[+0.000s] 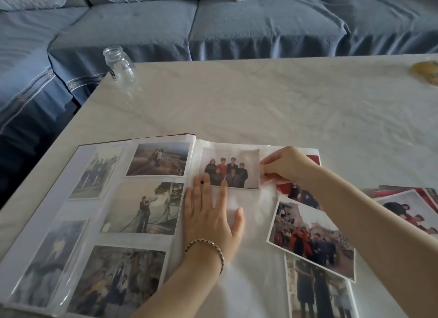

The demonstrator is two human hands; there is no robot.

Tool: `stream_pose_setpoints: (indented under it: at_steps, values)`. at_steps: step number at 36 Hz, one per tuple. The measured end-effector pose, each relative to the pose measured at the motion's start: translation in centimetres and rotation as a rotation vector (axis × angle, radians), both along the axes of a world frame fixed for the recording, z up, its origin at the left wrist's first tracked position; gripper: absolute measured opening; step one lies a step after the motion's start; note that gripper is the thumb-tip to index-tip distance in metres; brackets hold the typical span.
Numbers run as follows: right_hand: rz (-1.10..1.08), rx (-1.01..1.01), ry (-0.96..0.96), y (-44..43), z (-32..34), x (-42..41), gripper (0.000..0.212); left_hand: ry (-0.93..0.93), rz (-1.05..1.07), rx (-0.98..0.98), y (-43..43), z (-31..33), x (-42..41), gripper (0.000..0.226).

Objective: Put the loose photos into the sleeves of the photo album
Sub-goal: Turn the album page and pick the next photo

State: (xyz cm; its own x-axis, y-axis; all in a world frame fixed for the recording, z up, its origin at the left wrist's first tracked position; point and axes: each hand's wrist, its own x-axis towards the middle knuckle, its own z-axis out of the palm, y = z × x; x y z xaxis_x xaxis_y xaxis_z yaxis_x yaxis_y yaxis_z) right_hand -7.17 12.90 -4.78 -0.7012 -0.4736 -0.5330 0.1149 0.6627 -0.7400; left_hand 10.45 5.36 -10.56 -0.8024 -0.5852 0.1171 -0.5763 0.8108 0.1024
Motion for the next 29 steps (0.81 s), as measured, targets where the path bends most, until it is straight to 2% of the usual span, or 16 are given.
stream_pose_setpoints:
  at_steps: [6,11,15,20,22,26,29]
  values:
    - [-0.01,-0.043,-0.059,-0.8,0.0,0.2,0.006,-0.011,0.001,-0.004,-0.1,-0.1,-0.1,0.062]
    - [-0.219,-0.124,-0.108,-0.4,-0.5,0.8,0.014,-0.023,0.002,0.001,-0.1,-0.1,-0.1,0.062]
    - [-0.237,-0.134,0.069,-0.1,-1.2,1.7,0.025,-0.026,-0.007,0.017,-0.1,-0.1,-0.1,0.062]
    - [-0.176,-0.124,0.346,-0.3,-1.9,3.0,0.013,-0.033,-0.018,0.025,-0.1,0.0,-0.2,0.061]
    - [-0.18,-0.119,0.405,-0.4,-2.0,3.5,0.01,-0.035,-0.02,0.027,-0.1,0.0,-0.2,0.061]
    - [-0.148,-0.099,0.516,-0.4,-2.1,4.3,0.019,-0.043,-0.024,0.036,-0.2,-0.1,-0.1,0.062]
    - [-0.134,-0.108,0.518,-0.3,-2.1,4.0,0.019,-0.04,-0.022,0.036,-0.2,-0.2,-0.2,0.062]
